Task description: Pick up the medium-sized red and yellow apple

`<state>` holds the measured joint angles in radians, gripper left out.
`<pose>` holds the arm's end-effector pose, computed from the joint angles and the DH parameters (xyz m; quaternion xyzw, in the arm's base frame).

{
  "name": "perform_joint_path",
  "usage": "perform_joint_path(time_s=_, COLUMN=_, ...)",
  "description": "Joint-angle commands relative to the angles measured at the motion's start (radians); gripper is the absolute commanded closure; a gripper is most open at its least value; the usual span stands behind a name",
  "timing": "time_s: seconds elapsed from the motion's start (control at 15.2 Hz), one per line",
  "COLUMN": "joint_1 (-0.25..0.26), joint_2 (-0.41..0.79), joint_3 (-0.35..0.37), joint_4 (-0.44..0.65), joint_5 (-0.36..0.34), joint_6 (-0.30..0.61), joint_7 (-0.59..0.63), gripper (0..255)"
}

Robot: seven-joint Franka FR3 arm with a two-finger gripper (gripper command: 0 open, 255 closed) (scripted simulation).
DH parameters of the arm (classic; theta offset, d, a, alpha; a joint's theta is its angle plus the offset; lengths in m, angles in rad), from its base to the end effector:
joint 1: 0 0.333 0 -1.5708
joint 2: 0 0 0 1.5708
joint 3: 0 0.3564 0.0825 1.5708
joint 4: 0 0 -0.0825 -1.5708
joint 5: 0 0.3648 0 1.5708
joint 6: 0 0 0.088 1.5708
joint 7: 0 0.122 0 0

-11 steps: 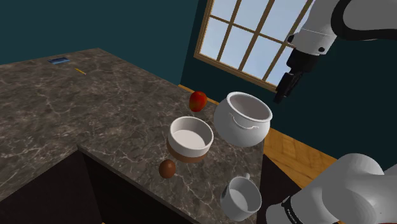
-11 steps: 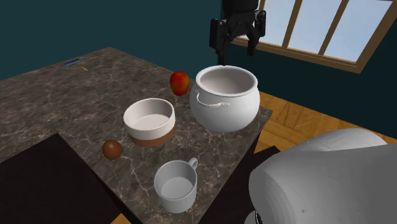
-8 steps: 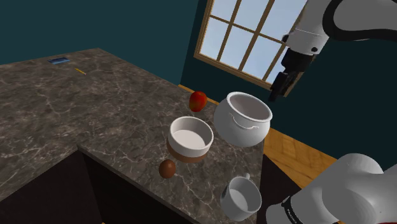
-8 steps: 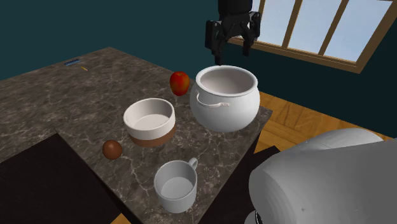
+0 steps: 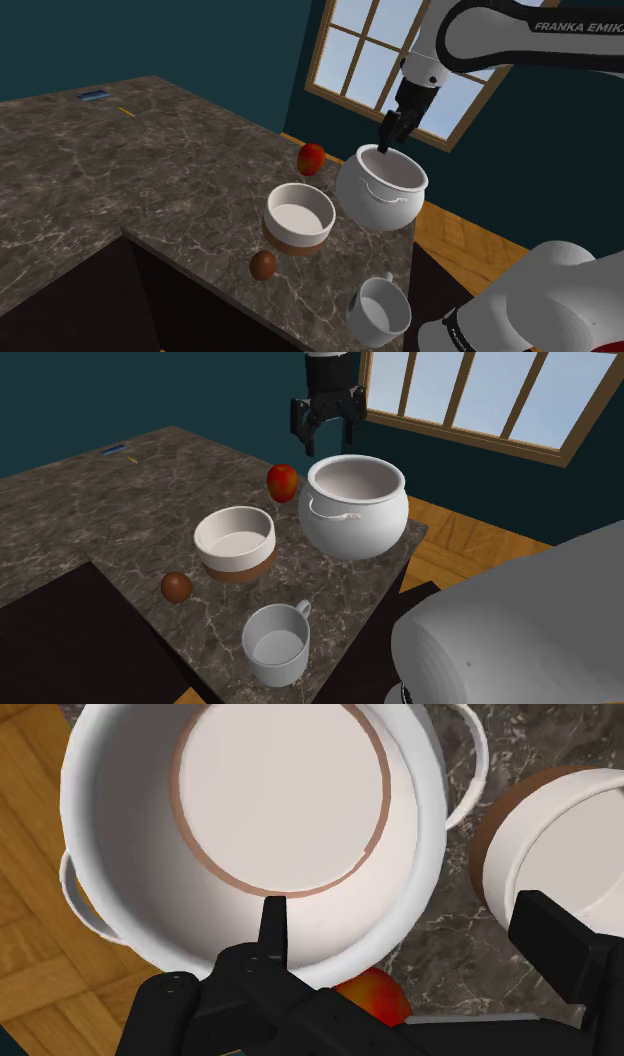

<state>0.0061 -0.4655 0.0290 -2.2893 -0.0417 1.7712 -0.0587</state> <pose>0.3690 0.0104 0.5507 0.9980 0.0498 -0.0268 0.0265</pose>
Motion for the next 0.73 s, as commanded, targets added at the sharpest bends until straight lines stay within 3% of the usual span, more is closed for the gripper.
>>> perform_joint_path(time_s=0.0, joint_1=0.002, joint_2=0.077, joint_3=0.011, joint_4=0.036, joint_5=0.001, joint_6=0.051, joint_7=0.021, gripper=0)
perform_joint_path(time_s=0.66, joint_1=0.008, joint_2=0.441, joint_3=0.044, joint_4=0.291, joint_5=-0.026, joint_6=0.199, joint_7=0.104, gripper=0)
